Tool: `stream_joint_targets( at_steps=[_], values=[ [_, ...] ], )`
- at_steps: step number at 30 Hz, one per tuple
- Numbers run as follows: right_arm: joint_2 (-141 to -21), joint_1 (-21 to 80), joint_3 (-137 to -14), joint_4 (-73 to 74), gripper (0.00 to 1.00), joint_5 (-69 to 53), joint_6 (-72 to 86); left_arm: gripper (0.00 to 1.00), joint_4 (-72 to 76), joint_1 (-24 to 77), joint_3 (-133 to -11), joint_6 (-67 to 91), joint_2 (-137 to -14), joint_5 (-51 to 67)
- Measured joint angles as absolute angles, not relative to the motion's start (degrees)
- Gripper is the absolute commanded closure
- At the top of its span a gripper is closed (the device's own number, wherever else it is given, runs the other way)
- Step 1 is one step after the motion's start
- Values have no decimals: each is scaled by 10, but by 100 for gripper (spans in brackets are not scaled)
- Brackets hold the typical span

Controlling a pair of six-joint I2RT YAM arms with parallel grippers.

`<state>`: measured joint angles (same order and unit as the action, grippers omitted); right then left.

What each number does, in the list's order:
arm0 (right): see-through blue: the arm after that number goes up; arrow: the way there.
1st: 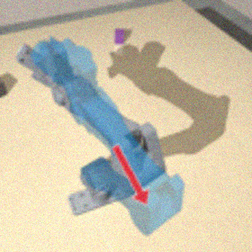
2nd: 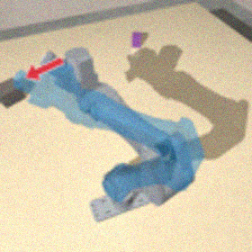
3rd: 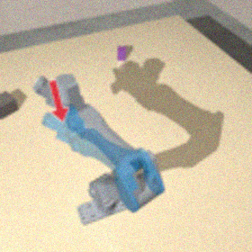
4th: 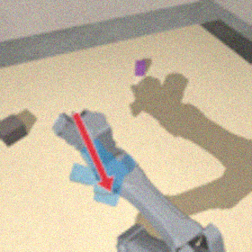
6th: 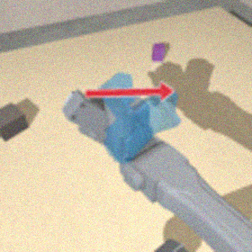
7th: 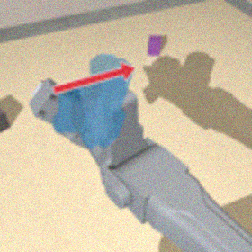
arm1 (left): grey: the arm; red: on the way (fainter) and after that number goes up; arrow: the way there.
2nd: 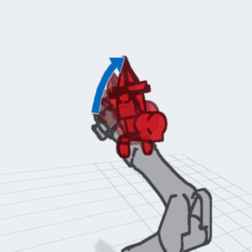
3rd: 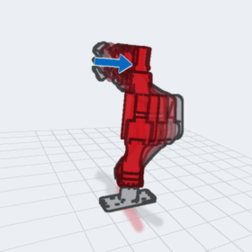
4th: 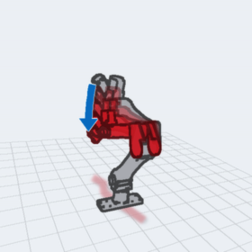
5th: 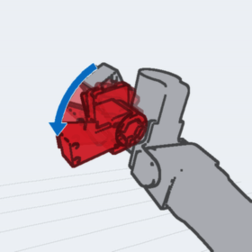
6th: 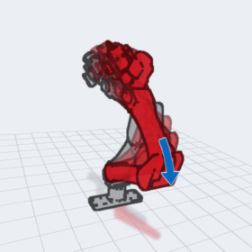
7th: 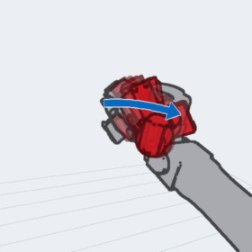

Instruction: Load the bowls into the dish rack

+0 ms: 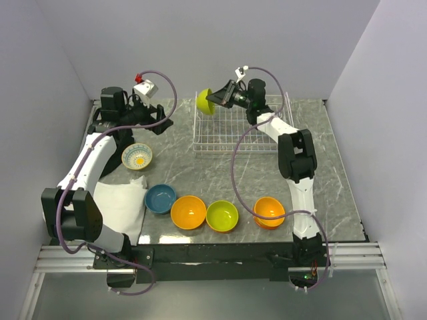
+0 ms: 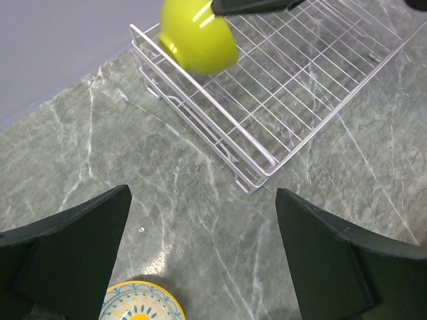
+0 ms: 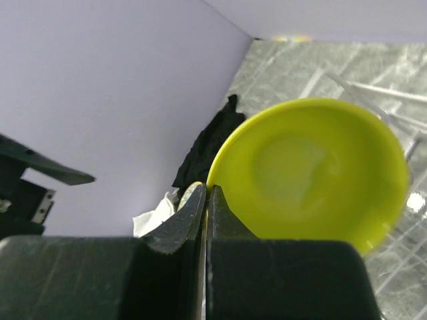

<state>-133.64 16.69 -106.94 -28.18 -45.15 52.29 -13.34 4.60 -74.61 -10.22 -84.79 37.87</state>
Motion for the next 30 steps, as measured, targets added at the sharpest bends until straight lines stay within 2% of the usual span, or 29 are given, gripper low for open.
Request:
stream_joint_targets(
  at_steps=[30],
  values=[
    [-1397,159,-1070,-306,100,-442,551,3,-140,68,-761,-90,-895,371]
  ],
)
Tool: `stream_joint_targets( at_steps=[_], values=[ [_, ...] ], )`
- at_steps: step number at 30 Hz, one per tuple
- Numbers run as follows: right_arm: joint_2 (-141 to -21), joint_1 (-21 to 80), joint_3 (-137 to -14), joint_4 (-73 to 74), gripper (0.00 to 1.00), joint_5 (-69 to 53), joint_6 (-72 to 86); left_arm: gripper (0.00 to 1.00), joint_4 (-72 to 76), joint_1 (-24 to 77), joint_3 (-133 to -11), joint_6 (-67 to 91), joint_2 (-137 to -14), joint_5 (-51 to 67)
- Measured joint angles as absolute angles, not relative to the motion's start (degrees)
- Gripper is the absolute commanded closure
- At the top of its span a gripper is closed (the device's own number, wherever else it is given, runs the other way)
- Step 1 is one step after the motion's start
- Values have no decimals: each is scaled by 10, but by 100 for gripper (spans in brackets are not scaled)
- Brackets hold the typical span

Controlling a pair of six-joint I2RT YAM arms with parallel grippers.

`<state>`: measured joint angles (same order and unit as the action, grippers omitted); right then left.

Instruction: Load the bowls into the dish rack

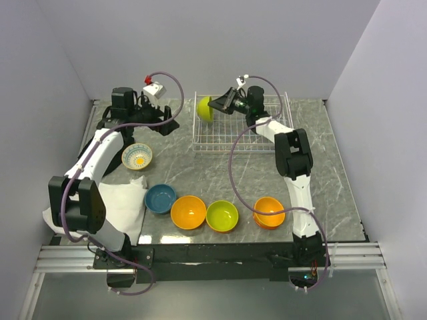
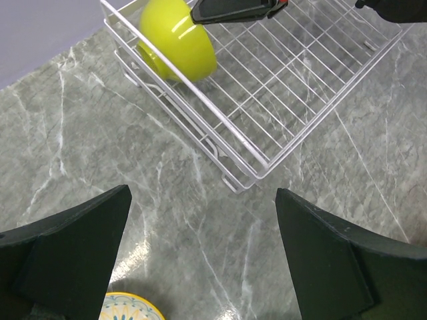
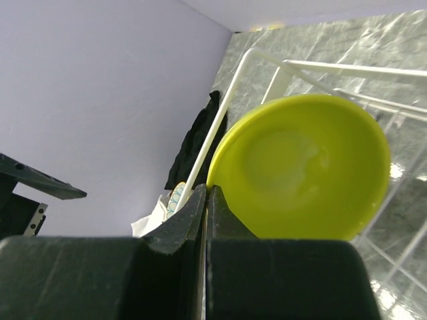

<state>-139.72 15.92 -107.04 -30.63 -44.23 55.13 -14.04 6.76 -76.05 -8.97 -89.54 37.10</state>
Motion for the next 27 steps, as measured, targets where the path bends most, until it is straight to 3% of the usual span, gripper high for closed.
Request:
stream_joint_targets(
  at_steps=[2,4,27],
  values=[
    [-1397,154,-1070,-306,97,-443,552,3,-141,74,-762,-90,-896,366],
    [-1397,145,-1068,-305,87,-445,553,3,-140,82,-762,-92,-896,360],
    [-1338,72,-1004,-200,70,-461,483,3,-114,100,-762,-104,-895,291]
  ],
)
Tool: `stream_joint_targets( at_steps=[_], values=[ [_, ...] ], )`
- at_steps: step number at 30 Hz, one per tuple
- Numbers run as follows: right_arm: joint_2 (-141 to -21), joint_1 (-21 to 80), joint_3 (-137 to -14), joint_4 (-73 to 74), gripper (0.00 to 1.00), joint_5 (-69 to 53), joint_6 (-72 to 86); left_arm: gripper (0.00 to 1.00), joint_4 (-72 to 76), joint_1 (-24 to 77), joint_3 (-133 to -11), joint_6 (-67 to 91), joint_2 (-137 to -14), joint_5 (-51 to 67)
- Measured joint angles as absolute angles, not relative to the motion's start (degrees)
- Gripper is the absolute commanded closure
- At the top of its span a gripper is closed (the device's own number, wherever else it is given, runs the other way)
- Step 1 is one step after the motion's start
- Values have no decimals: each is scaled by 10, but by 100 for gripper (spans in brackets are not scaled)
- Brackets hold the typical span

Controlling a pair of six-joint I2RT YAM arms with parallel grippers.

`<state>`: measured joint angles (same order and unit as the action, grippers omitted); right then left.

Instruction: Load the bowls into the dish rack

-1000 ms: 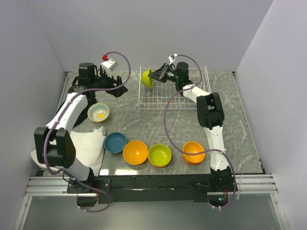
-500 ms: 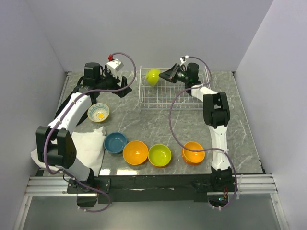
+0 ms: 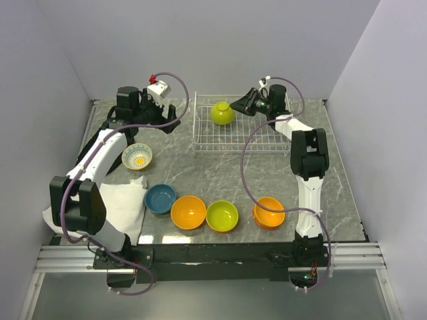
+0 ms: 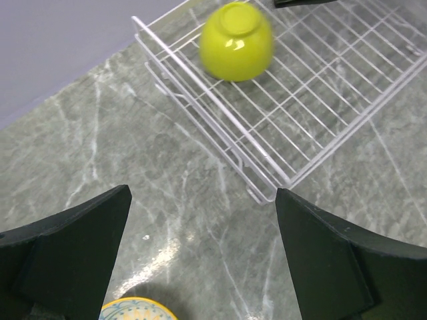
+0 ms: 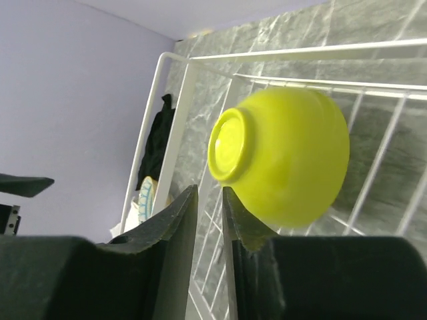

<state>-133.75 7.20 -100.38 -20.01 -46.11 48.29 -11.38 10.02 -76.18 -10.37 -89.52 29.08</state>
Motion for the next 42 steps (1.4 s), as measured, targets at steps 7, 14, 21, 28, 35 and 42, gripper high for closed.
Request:
stream_joint_targets(
  at_steps=[7,14,21,28,35,42],
  values=[
    [-1306,49,-1005,-101,69,-460,389,3,-114,101,-736,-124,-856,239],
    [-1225,53,-988,37,69,-448,189,4,-119,100,-728,-139,-792,118],
    [-980,150,-899,156,69,-446,-132,3,-124,17,-689,-131,-713,66],
    [-870,345,-795,227,67,-310,-287,3,-192,-26,-684,-76,-703,29],
    [-861,444,-734,319,69,-246,-401,3,-237,-69,-631,-10,-632,11],
    [-808,520,-645,298,67,-146,-364,3,-248,-81,-578,2,-569,5]
  ],
)
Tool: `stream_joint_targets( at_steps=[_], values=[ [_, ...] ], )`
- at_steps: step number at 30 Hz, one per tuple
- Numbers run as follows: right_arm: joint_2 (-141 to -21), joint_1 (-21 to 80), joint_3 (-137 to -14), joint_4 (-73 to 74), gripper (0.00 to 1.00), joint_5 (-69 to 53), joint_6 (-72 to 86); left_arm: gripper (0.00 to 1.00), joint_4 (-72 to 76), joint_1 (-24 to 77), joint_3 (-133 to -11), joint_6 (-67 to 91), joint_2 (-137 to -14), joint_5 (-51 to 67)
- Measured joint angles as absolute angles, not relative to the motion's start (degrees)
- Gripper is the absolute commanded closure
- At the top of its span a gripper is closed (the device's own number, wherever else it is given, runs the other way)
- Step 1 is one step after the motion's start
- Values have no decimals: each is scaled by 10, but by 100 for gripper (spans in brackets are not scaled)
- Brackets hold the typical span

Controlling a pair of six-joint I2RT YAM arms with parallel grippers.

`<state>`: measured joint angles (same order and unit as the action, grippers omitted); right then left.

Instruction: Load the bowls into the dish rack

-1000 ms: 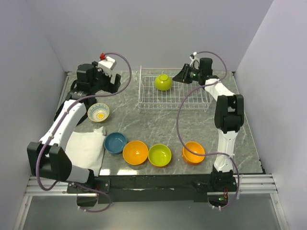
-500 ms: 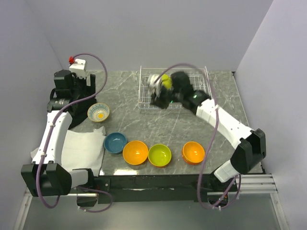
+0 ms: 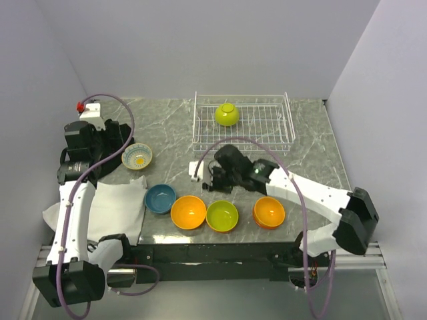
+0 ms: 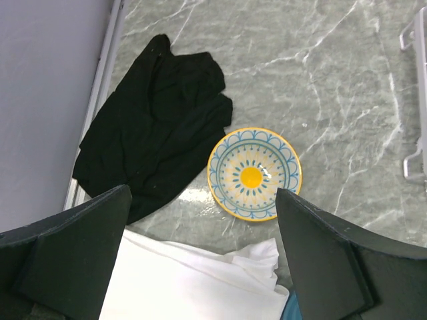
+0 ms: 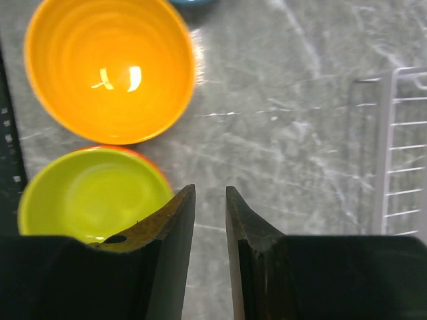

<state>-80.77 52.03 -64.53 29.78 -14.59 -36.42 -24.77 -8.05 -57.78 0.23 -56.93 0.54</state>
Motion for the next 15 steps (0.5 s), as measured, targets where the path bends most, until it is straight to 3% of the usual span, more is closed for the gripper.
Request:
stream_joint_targets(
  at_steps=[7,15],
  values=[
    [-786,593,-609,280,67,-98,-339,3,-254,-82,-575,9,-567,-17],
    [-863,625,-698,268,67,-84,-351,3,-259,-94,-577,14,-567,-30]
  ],
)
